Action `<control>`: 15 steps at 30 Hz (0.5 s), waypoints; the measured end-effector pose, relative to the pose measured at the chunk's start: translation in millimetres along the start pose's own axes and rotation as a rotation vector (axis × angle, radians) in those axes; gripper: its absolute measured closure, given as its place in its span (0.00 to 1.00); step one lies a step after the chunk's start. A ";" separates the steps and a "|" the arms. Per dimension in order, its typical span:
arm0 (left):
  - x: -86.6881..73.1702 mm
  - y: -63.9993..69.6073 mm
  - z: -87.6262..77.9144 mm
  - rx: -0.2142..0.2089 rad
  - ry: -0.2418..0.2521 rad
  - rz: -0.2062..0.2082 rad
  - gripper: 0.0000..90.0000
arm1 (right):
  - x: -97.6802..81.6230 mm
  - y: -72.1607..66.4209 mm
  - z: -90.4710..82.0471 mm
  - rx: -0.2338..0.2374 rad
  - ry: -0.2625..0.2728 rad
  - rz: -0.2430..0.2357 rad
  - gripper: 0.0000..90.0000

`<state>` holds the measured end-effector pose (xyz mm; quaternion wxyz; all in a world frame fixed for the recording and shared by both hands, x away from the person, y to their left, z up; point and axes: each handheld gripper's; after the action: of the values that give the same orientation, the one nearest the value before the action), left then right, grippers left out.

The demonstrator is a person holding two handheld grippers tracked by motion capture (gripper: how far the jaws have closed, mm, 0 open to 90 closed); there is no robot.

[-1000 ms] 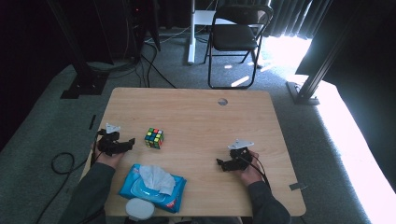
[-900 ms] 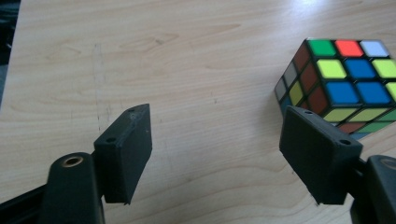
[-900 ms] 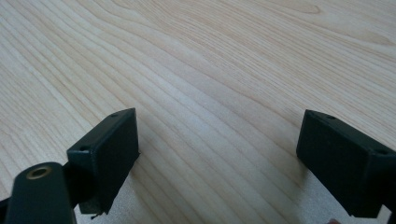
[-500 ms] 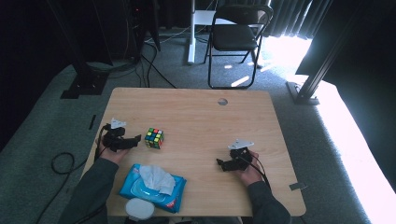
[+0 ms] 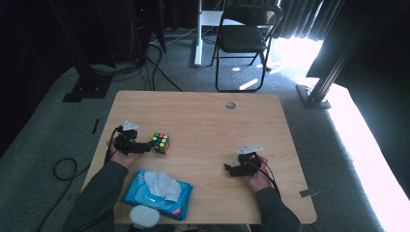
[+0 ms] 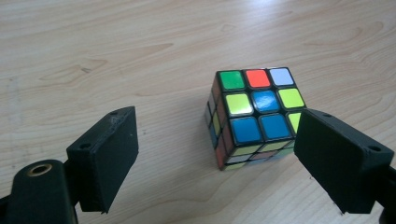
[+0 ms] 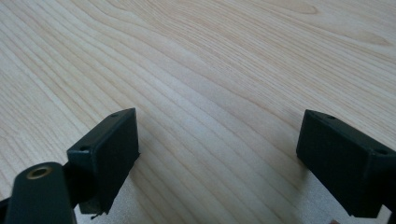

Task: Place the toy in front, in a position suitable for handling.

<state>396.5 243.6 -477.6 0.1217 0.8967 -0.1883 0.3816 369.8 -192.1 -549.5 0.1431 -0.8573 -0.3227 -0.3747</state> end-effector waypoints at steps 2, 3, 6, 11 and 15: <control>1.2 1.1 1.5 -0.006 0.001 -0.006 0.16 | 0.0 0.0 0.0 0.000 0.000 0.001 0.14; 1.2 1.1 1.5 -0.006 0.001 -0.006 0.16 | 0.0 0.0 0.0 0.000 0.000 0.001 0.14; 3.7 4.0 3.9 -0.006 -0.001 -0.006 0.16 | 0.5 0.6 0.5 -0.003 0.000 0.001 0.14; 6.8 8.8 8.6 -0.003 -0.020 0.011 0.16 | 0.7 0.6 0.8 -0.006 0.000 0.004 0.14; 9.3 12.8 12.0 -0.012 -0.025 0.012 0.16 | 1.0 0.8 0.9 -0.009 -0.001 0.008 0.14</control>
<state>404.6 225.4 -477.9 0.1224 0.8996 -0.1973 0.3698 371.3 -191.7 -549.4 0.1405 -0.8595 -0.3177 -0.3751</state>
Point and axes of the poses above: each handheld gripper's, and its own axes: z roughly forward along the jaws, x roughly out of its top, y roughly to its right, and after that the axes turned 1 degree about y, right-handed
